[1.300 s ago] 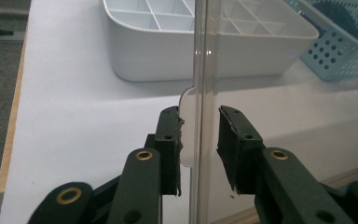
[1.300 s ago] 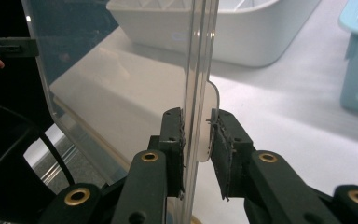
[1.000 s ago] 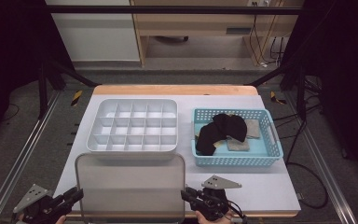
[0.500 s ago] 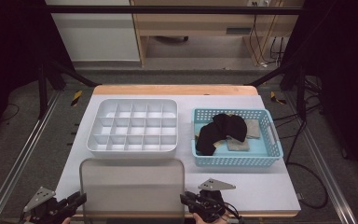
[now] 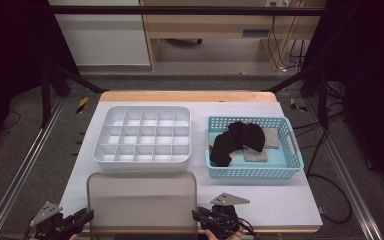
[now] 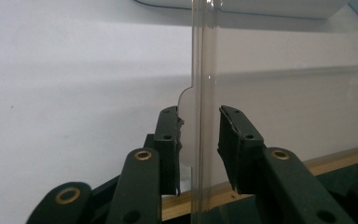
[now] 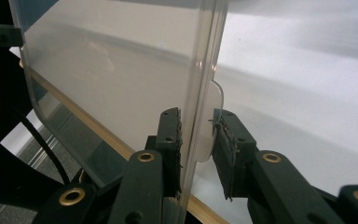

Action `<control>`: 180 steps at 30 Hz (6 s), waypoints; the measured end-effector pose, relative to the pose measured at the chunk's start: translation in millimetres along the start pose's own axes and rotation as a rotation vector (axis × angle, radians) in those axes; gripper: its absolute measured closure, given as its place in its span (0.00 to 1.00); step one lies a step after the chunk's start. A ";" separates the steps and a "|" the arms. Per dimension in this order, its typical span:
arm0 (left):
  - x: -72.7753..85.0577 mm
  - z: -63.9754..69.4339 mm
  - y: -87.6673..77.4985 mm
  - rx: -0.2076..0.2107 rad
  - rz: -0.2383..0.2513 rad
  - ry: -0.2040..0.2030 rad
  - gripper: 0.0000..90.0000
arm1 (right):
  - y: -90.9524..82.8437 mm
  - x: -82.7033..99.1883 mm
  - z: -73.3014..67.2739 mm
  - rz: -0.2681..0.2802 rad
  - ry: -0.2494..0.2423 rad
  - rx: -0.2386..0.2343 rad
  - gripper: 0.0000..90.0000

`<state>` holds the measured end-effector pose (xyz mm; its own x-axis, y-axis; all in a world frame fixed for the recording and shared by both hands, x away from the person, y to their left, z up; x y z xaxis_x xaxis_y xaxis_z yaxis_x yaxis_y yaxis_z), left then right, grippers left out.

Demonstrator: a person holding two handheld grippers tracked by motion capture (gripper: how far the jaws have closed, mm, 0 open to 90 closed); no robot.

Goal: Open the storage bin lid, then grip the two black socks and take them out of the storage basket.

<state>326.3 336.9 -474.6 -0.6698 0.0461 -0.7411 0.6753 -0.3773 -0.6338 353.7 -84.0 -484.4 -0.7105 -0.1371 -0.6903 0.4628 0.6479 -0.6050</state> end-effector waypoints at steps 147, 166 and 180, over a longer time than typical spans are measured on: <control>-46.3 19.2 48.7 -0.030 0.121 0.133 0.41 | -30.2 -187.6 172.5 0.263 -0.049 0.460 0.44; -46.0 17.9 48.8 -0.034 0.115 0.133 0.42 | 1.1 -183.5 201.3 0.181 -0.010 0.558 0.37; -45.4 17.9 49.6 -0.034 0.109 0.132 0.43 | 6.9 -177.9 210.3 0.078 0.053 0.595 0.78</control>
<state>384.7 299.5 -468.4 -0.5468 0.1284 -0.8274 0.7534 -0.3556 -0.5531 594.8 -212.8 -449.3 -0.6806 -0.0588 -0.7303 0.7212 0.1216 -0.6820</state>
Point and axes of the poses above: each handheld gripper's, and its own axes: y roughly forward along the jaws, x roughly out of its underside, z roughly to its right, the point moved 2 cm from there along y, roughly forward along the jaws, and after that the axes turned 2 degrees about y, right-handed, at the moved point
